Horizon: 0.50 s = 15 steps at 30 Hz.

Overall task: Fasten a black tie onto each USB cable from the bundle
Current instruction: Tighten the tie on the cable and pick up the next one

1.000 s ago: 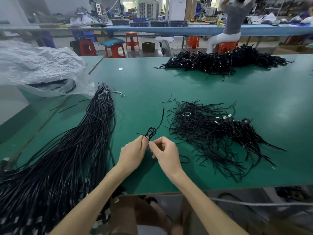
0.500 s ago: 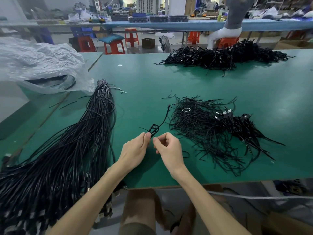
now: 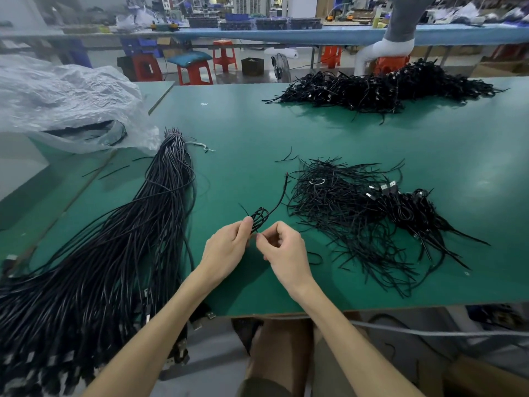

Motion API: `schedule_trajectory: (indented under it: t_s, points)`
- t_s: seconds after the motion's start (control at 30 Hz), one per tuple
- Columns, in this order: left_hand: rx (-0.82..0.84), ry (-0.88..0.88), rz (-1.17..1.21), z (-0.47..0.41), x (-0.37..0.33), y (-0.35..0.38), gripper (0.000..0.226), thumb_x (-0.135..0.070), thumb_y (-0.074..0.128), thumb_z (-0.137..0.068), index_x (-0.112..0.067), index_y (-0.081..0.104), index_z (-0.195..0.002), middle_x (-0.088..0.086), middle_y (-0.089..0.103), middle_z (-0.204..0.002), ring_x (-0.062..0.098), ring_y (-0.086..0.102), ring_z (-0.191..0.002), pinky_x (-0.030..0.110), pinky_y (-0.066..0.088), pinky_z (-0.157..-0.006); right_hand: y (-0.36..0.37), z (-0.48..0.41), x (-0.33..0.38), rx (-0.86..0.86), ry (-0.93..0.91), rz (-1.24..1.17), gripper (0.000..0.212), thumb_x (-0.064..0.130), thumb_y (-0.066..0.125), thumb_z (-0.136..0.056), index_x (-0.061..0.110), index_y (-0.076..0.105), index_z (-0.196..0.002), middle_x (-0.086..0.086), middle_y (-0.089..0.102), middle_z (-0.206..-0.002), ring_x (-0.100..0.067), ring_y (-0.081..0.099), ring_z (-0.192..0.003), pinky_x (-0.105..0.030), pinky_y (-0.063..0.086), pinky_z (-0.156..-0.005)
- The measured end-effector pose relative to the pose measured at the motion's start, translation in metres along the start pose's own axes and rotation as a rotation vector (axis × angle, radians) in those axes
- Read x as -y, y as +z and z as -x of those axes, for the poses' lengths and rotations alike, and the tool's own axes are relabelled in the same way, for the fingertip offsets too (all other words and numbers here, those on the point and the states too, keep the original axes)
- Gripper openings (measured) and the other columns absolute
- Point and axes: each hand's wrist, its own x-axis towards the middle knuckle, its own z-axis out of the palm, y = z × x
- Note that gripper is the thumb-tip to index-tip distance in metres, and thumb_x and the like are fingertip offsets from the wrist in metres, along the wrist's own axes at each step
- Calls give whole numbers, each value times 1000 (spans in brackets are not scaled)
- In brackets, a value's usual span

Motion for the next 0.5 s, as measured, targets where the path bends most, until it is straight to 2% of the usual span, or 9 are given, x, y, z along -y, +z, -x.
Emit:
schedule_trajectory:
  t_s: [0.2, 0.3, 0.37, 0.43, 0.5]
  points:
    - [17, -63, 171, 0, 0, -2, 42, -57, 30, -89, -21, 35, -67, -10, 41, -59, 17, 37, -63, 39, 33, -68, -2, 1, 1, 33, -22, -69, 18, 18, 73, -91, 11, 64, -78, 6, 65, -64, -7, 57, -57, -23, 49, -59]
    - [35, -74, 250, 1, 0, -2, 44, -59, 32, -87, -22, 37, -66, -10, 41, -59, 19, 37, -64, 40, 33, -69, -3, 2, 2, 58, -18, -121, 15, 21, 74, -93, 11, 67, -84, 6, 66, -69, -7, 59, -60, -23, 50, -62]
    - [31, -71, 271, 1, 0, -3, 44, -60, 33, -85, -22, 39, -65, -10, 41, -59, 19, 37, -65, 40, 33, -69, -4, 1, 3, 67, -3, -168, 13, 23, 75, -92, 12, 67, -93, 5, 69, -79, -8, 62, -70, -25, 53, -68]
    - [40, -70, 300, 2, -2, -3, 43, -59, 36, -84, -20, 40, -66, -6, 40, -61, 20, 36, -66, 40, 31, -69, -4, 1, 4, 72, 30, -204, 22, 27, 78, -90, 17, 64, -105, 5, 70, -92, -8, 65, -83, -28, 55, -79]
    - [64, -70, 325, 4, -4, -4, 42, -57, 39, -83, -20, 39, -63, -4, 39, -61, 20, 34, -66, 41, 30, -70, -5, 2, 4, 94, 32, -232, 29, 29, 80, -88, 24, 63, -112, 7, 73, -98, -7, 68, -92, -29, 54, -83]
